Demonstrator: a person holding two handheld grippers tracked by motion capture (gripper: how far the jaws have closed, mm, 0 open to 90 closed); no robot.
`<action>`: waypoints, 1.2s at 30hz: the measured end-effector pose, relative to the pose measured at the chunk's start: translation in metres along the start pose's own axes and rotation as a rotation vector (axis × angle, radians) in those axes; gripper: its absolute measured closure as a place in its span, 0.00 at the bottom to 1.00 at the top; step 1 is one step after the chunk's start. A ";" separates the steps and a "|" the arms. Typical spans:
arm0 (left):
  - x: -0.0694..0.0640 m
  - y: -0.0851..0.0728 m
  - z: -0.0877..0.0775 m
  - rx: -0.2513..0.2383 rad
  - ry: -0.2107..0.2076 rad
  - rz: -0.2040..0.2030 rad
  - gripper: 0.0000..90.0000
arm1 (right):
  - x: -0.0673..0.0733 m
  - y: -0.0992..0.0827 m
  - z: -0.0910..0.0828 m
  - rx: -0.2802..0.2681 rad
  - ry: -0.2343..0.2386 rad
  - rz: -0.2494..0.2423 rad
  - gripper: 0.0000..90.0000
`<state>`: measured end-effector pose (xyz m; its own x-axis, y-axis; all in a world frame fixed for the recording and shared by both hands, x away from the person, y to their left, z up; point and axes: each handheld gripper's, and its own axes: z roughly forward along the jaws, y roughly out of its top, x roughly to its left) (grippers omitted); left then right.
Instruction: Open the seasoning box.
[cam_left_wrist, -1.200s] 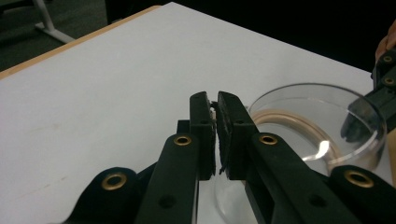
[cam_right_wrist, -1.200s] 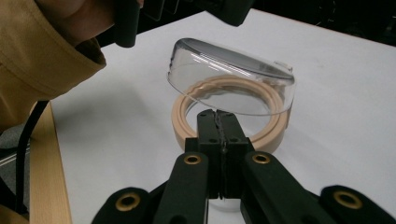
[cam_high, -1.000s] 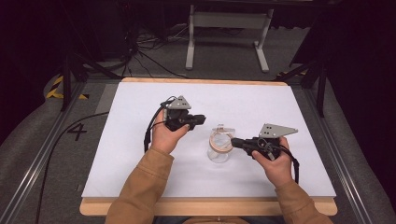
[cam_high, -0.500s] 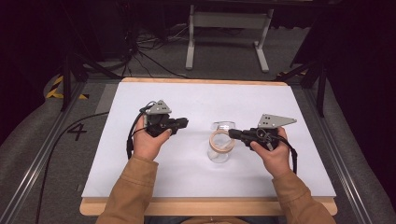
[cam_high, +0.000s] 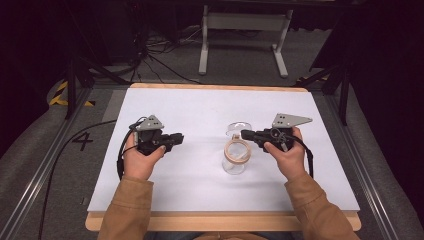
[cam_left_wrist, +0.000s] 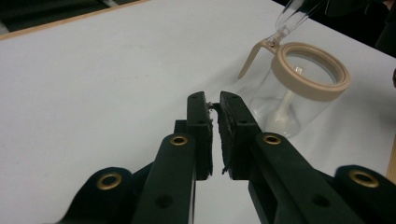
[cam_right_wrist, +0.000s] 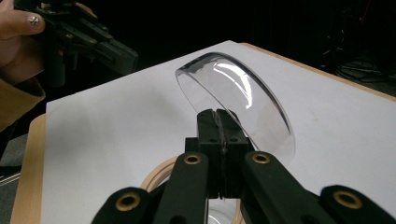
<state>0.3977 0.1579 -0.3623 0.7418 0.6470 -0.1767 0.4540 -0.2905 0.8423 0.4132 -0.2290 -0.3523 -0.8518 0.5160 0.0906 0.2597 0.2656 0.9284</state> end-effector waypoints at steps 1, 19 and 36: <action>0.001 -0.003 -0.002 0.005 0.003 -0.008 0.91 | -0.001 0.000 0.001 0.000 0.000 0.003 1.00; 0.009 -0.016 -0.011 0.023 0.020 -0.044 0.90 | -0.017 -0.004 0.012 0.031 -0.062 0.017 1.00; 0.006 -0.002 -0.011 0.060 -0.008 -0.002 0.81 | -0.016 0.017 -0.050 0.032 -0.123 0.002 0.88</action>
<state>0.3957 0.1699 -0.3598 0.7446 0.6420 -0.1826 0.4843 -0.3314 0.8097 0.4087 -0.2740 -0.3198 -0.7896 0.6119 0.0462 0.2775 0.2889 0.9163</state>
